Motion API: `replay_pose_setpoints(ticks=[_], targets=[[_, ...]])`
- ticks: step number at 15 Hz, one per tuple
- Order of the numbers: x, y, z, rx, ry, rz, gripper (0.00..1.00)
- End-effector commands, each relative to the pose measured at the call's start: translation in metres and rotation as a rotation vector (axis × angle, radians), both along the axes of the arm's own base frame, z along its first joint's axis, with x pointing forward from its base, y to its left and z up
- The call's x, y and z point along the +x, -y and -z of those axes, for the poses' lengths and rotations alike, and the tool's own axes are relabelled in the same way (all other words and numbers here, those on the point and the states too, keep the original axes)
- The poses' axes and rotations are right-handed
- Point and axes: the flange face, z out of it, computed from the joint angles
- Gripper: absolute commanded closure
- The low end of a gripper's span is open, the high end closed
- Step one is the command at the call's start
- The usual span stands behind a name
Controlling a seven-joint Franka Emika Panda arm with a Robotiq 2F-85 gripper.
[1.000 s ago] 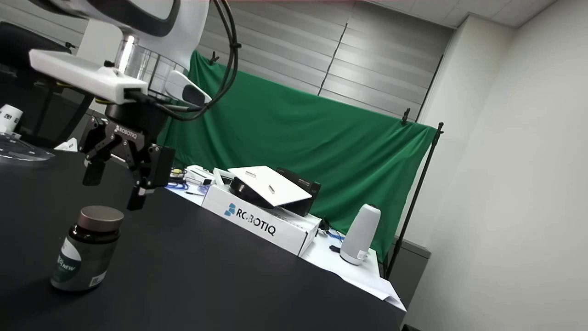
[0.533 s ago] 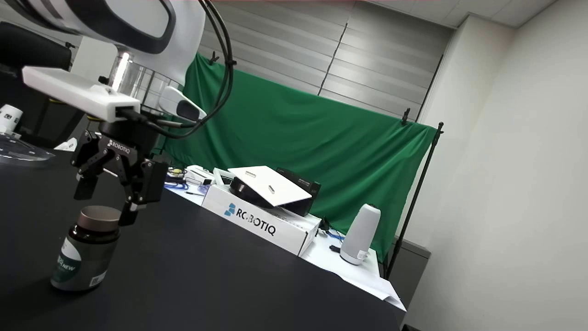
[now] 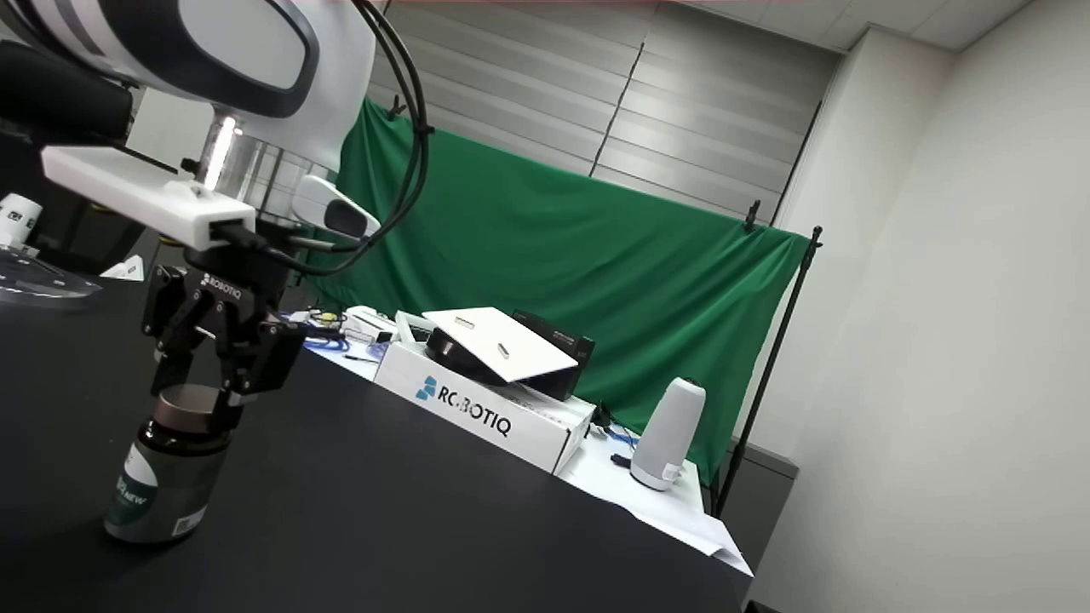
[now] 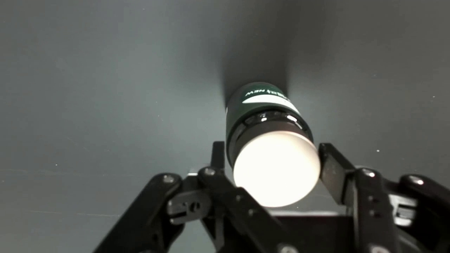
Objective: Move the bottle to the left, move the bottle to the back right side of the table then move the bottle to the left
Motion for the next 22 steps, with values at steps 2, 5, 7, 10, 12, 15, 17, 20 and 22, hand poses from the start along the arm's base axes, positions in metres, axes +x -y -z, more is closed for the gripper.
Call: replay_pose_setpoints(ticks=[2,5,7,10,12,15,17,20,22], targets=[[0.004,-0.005,0.001,0.012,0.031,0.009,0.64],[0.008,-0.019,-0.006,0.013,0.051,-0.017,0.64],[0.011,-0.034,-0.015,0.004,0.069,-0.049,0.64],[0.018,-0.055,-0.032,0.003,0.100,-0.099,0.64],[0.023,-0.069,-0.041,-0.007,0.120,-0.135,0.64],[0.028,-0.091,-0.055,-0.018,0.149,-0.183,0.64],[0.032,-0.103,-0.065,-0.021,0.160,-0.209,0.64],[0.037,-0.127,-0.073,-0.028,0.163,-0.260,0.64],[0.041,-0.148,-0.074,-0.025,0.152,-0.310,0.64]])
